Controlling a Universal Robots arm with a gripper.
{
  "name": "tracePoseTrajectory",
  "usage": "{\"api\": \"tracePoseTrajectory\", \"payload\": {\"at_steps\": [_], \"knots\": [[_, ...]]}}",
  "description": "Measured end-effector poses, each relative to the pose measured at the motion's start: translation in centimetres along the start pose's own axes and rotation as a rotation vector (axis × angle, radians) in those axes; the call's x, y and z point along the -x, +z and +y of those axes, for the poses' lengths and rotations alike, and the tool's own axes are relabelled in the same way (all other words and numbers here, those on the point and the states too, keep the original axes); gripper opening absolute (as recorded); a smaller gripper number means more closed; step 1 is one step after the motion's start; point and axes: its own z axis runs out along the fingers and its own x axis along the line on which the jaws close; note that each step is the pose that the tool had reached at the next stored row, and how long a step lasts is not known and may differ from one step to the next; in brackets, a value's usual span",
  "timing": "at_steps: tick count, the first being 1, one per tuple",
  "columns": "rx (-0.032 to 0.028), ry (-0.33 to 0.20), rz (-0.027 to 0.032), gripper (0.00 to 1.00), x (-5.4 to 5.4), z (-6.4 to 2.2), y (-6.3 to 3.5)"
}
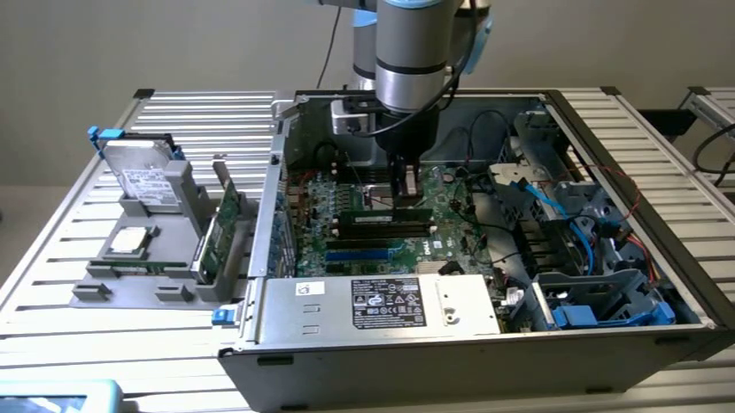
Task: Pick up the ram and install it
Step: 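Insert the ram into the slot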
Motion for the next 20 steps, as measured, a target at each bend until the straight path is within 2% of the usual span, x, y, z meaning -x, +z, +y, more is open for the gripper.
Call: {"api": "tracePoseTrajectory", "payload": {"at_steps": [7, 20], "knots": [[-0.0027, 0.000, 0.0000, 0.13, 0.03, 0.12, 0.22], [-0.0034, 0.003, 0.0002, 0.13, 0.07, 0.17, 0.58]]}}
